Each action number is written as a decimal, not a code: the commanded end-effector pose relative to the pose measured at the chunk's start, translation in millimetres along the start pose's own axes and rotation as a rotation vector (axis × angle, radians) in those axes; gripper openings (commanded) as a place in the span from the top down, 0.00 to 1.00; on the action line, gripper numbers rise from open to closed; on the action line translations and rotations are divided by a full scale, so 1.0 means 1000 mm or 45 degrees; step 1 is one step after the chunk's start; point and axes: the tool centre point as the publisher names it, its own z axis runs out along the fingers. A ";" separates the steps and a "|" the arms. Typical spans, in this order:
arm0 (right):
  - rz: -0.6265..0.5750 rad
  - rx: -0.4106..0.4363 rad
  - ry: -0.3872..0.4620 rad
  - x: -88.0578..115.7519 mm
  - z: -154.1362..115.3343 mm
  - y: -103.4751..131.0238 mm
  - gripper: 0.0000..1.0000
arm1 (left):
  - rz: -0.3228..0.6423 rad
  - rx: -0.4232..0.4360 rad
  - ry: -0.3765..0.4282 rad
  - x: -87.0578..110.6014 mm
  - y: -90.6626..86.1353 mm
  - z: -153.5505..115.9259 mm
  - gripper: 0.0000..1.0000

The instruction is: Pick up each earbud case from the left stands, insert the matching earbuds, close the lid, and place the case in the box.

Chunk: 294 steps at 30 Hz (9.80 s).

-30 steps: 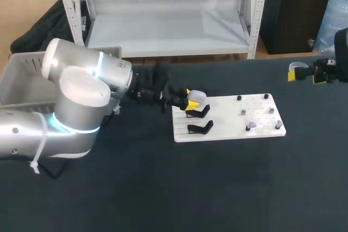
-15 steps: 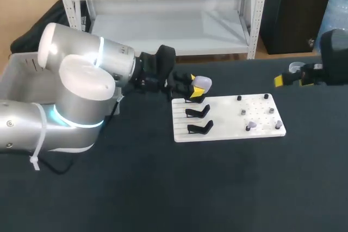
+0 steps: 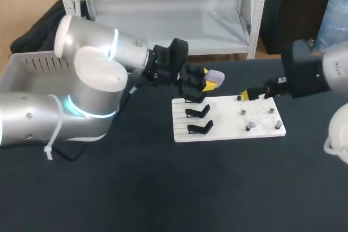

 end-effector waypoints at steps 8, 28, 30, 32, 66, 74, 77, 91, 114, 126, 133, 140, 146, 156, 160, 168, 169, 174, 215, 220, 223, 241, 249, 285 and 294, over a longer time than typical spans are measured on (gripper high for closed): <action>0.017 0.044 0.047 -0.009 0.027 0.006 0.00 | 0.073 0.020 -0.020 -0.012 -0.021 0.011 1.00; 0.031 0.040 0.047 -0.023 0.035 -0.001 0.00 | 0.084 0.029 -0.032 -0.010 -0.036 0.011 1.00; 0.035 0.044 0.044 -0.024 0.035 -0.002 0.00 | 0.090 0.031 -0.035 -0.010 -0.037 0.012 1.00; 0.036 0.048 0.045 -0.024 0.035 -0.003 0.00 | 0.094 0.034 -0.041 -0.010 -0.037 0.012 1.00; -0.078 0.594 0.287 0.022 -0.025 -0.031 0.00 | -0.104 -0.030 -0.387 -0.008 -0.035 -0.040 1.00; -0.102 0.688 0.350 0.043 -0.029 -0.045 0.00 | -0.164 -0.029 -0.412 -0.002 -0.034 -0.048 1.00; -0.120 0.708 0.346 0.048 -0.029 -0.049 0.00 | -0.176 -0.024 -0.389 0.000 -0.035 -0.049 1.00; -0.327 0.942 0.450 0.079 -0.003 -0.076 0.00 | -0.176 -0.024 -0.389 0.000 -0.035 -0.049 1.00; -0.225 1.199 0.593 0.077 0.004 -0.083 0.52 | -0.176 -0.024 -0.389 0.000 -0.035 -0.049 1.00; -0.169 1.184 0.629 0.090 0.011 -0.081 0.52 | -0.176 -0.024 -0.389 0.000 -0.035 -0.049 1.00; -0.167 1.179 0.646 0.089 0.020 -0.088 0.53 | -0.176 -0.024 -0.389 0.000 -0.035 -0.049 1.00; -0.168 1.180 0.654 0.086 0.022 -0.096 0.56 | -0.176 -0.024 -0.389 0.000 -0.035 -0.049 1.00; -0.165 1.186 0.670 0.088 0.023 -0.101 0.56 | -0.176 -0.024 -0.389 0.000 -0.035 -0.049 1.00; -0.129 1.192 0.674 0.091 0.027 -0.105 0.66 | -0.176 -0.024 -0.389 0.000 -0.035 -0.049 1.00; -0.112 1.187 0.667 0.092 0.028 -0.108 0.68 | -0.176 -0.024 -0.389 0.000 -0.035 -0.049 1.00; -0.100 1.191 0.662 0.087 0.030 -0.109 0.70 | -0.176 -0.024 -0.389 0.000 -0.035 -0.049 1.00; -0.099 1.191 0.662 0.087 0.030 -0.110 0.70 | -0.176 -0.024 -0.389 0.000 -0.035 -0.049 1.00; -0.080 1.193 0.673 0.087 0.034 -0.111 0.75 | -0.176 -0.024 -0.389 0.000 -0.035 -0.049 1.00; -0.024 1.157 0.832 0.015 -0.070 0.042 1.00 | -0.176 -0.024 -0.389 0.000 -0.035 -0.049 1.00; -0.072 1.134 0.795 0.006 -0.081 0.063 1.00 | -0.176 -0.024 -0.389 0.000 -0.035 -0.049 1.00; -0.077 1.113 0.786 0.005 -0.081 0.067 1.00 | -0.176 -0.024 -0.389 0.000 -0.035 -0.049 1.00; 0.164 1.226 0.718 -0.007 -0.065 0.085 1.00 | -0.176 -0.024 -0.389 0.000 -0.035 -0.049 1.00; 0.871 1.431 0.581 -0.039 -0.053 0.102 1.00 | -0.176 -0.024 -0.389 0.000 -0.035 -0.049 1.00; 1.462 1.227 0.351 -0.081 -0.012 0.125 1.00 | -0.176 -0.024 -0.389 0.000 -0.035 -0.049 1.00; 1.397 1.229 0.386 -0.088 0.016 0.125 1.00 | -0.176 -0.024 -0.389 0.000 -0.035 -0.049 1.00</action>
